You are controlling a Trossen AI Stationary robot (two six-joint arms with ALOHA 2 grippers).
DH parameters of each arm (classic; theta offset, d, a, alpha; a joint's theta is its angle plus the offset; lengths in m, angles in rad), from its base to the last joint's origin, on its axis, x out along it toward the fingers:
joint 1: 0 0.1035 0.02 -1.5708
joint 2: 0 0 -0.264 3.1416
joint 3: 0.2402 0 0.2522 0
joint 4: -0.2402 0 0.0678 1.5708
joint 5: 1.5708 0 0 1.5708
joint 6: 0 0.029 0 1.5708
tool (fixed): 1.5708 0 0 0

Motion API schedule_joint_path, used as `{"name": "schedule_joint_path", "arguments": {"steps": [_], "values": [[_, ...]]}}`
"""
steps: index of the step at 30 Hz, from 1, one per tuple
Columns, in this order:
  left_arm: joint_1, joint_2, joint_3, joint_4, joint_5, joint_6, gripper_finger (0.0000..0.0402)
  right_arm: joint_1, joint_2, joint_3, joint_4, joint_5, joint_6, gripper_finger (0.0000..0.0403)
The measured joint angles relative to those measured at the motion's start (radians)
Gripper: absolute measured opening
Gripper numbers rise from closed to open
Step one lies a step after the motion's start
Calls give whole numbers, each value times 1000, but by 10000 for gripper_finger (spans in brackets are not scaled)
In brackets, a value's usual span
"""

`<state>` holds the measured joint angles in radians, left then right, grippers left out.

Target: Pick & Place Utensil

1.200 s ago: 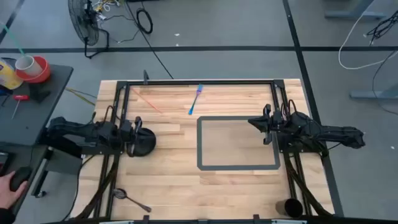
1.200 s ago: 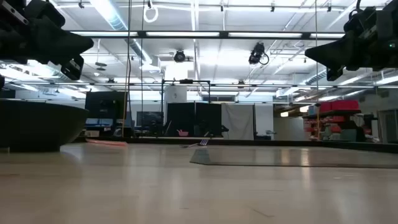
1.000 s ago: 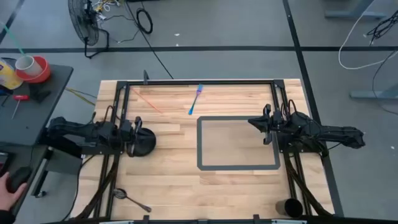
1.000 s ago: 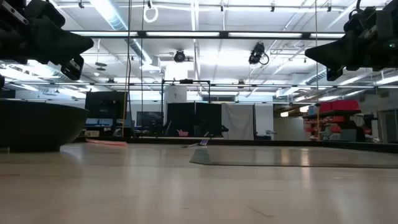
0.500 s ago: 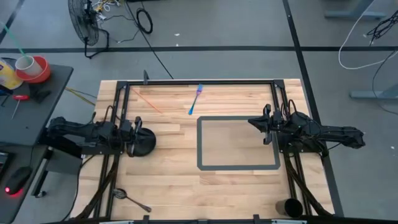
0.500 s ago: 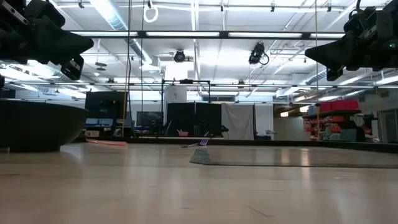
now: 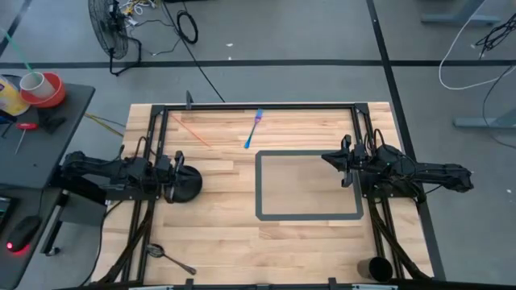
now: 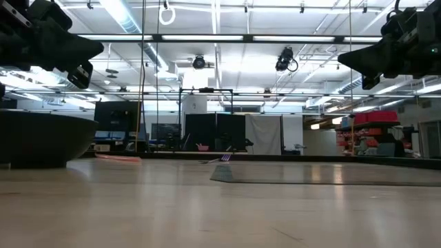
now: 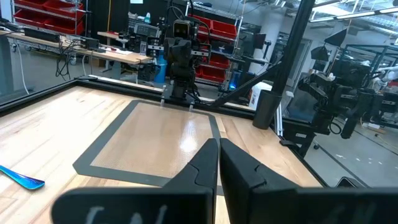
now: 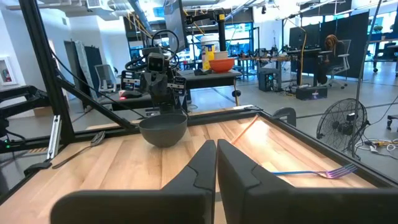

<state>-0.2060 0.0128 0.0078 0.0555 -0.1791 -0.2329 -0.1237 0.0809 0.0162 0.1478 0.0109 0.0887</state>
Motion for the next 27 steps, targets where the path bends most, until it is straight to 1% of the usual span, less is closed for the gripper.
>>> {"name": "schedule_joint_path", "arguments": {"steps": [8,13,22,25,27], "values": [[0,0,0,7,-1,-16,18,0,0,0,0,0,0,18],[0,0,0,107,-4,-19,18,0,0,0,0,0,0,18],[0,1,0,117,-5,-18,18,0,0,0,0,0,0,18],[-1,7,0,118,-93,-21,18,0,0,0,0,0,0,18],[0,8,0,113,-122,-63,18,0,0,0,0,0,0,18]]}}
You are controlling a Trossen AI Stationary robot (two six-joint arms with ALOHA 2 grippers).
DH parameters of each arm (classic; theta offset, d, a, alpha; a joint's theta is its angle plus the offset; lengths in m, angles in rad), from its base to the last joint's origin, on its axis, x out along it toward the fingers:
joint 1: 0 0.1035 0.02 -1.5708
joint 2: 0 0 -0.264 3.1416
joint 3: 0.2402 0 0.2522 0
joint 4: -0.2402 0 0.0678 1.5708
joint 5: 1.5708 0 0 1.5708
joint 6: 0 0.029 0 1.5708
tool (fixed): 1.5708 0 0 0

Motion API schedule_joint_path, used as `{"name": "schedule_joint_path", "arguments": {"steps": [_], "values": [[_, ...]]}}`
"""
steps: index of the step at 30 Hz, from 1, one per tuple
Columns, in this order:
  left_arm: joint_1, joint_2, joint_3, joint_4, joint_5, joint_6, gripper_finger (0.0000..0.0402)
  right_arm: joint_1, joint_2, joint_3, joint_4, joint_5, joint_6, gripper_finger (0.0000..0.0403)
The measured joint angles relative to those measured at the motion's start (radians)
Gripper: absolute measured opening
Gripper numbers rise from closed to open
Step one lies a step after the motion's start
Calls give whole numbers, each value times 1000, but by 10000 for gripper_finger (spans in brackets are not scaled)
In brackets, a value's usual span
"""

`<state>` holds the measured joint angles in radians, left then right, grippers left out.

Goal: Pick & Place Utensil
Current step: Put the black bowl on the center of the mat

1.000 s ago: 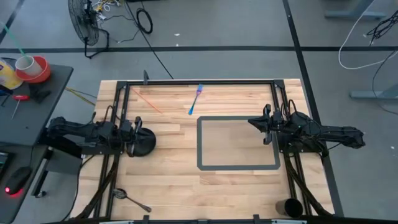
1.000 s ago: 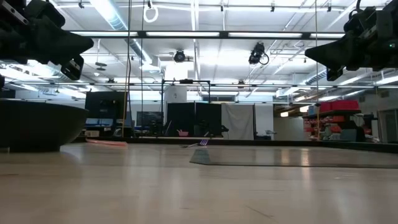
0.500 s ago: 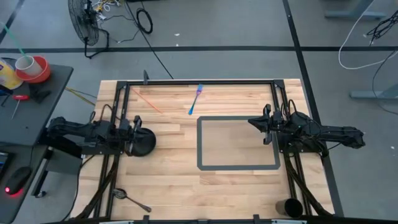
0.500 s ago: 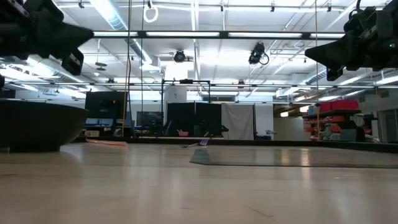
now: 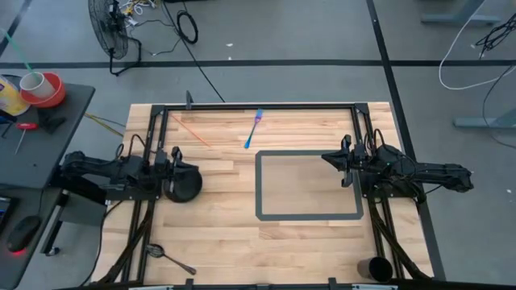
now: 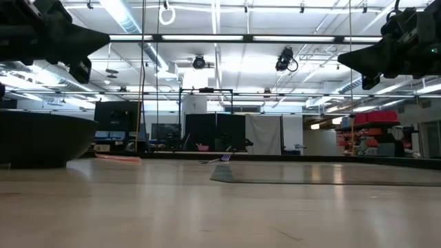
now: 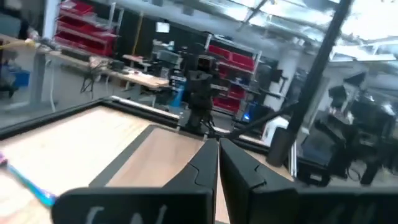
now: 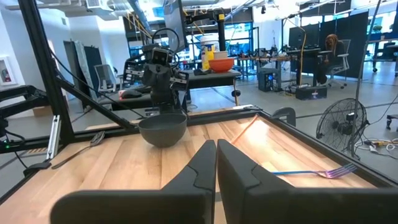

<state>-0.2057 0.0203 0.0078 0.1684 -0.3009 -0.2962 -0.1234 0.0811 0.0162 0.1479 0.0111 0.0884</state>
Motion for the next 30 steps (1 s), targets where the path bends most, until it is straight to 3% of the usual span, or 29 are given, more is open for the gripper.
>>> {"name": "schedule_joint_path", "arguments": {"steps": [8,19,25,30], "values": [[0,46,0,-58,-28,-37,18,0,0,0,0,0,0,18],[-39,151,4,184,91,-190,14,0,0,0,0,0,0,18],[-94,272,143,59,55,-192,11,0,0,0,0,0,0,18],[-102,374,356,-321,-20,-203,16,0,0,0,0,0,0,18]]}}
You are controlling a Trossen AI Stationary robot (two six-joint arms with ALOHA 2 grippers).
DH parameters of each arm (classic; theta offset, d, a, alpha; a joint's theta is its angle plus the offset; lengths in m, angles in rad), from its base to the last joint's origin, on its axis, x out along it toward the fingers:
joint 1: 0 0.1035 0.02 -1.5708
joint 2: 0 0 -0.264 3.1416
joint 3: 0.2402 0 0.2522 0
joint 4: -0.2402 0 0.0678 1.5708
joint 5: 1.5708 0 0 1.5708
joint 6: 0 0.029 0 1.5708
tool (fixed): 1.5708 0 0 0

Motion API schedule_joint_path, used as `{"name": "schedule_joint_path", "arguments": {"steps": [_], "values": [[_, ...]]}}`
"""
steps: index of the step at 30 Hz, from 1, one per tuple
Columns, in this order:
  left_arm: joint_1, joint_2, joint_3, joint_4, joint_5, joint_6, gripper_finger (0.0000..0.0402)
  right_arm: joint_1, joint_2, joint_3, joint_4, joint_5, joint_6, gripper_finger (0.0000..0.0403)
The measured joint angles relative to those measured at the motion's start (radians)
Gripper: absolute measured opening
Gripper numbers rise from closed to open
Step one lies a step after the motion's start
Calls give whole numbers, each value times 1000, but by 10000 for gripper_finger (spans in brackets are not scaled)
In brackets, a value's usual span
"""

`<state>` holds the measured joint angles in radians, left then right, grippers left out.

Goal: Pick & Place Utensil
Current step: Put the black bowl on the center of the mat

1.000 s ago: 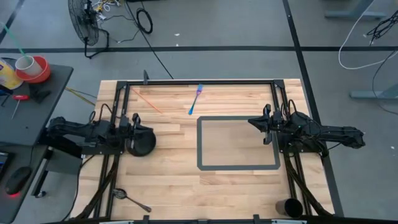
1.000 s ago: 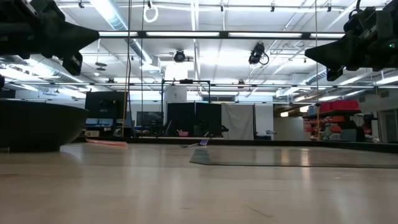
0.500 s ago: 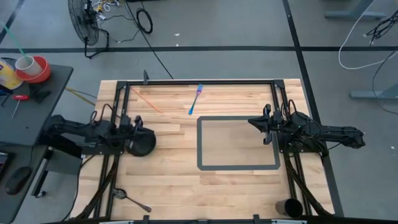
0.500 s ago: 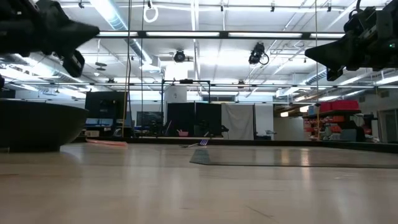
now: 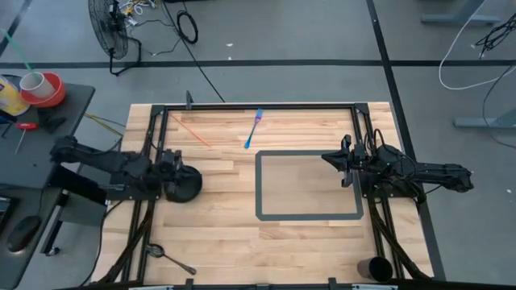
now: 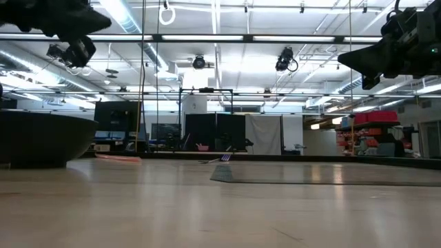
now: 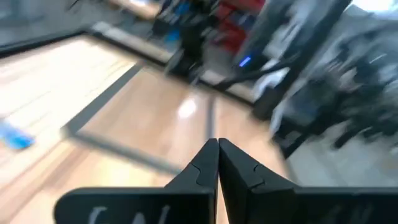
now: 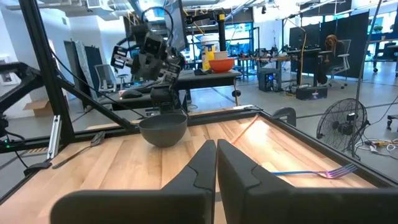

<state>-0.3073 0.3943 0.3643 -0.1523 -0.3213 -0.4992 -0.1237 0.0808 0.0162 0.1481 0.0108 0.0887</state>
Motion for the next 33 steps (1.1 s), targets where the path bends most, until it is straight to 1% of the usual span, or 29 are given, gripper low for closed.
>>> {"name": "schedule_joint_path", "arguments": {"steps": [3,6,9,12,16,18,22,25,29,30,33], "values": [[8,64,112,-225,-47,-68,34,0,0,0,0,0,0,18],[28,122,212,-382,-92,-128,69,0,0,0,0,0,0,18],[69,173,322,-512,-154,-185,113,0,0,0,0,0,0,18],[120,218,428,-617,-179,-234,152,0,0,0,0,0,0,18],[179,283,534,-728,-202,-285,176,0,0,0,0,0,0,18],[202,323,561,-760,-205,-294,178,0,0,0,0,0,0,18],[242,404,562,-766,-210,-264,178,0,0,0,0,0,0,18],[261,475,558,-795,-139,-256,167,0,0,0,0,0,0,18],[246,555,558,-825,-39,-226,134,0,0,0,0,0,0,18],[237,568,558,-838,-14,-235,125,0,0,0,0,0,0,18],[192,598,558,-904,53,-329,105,0,0,0,0,0,0,18]]}}
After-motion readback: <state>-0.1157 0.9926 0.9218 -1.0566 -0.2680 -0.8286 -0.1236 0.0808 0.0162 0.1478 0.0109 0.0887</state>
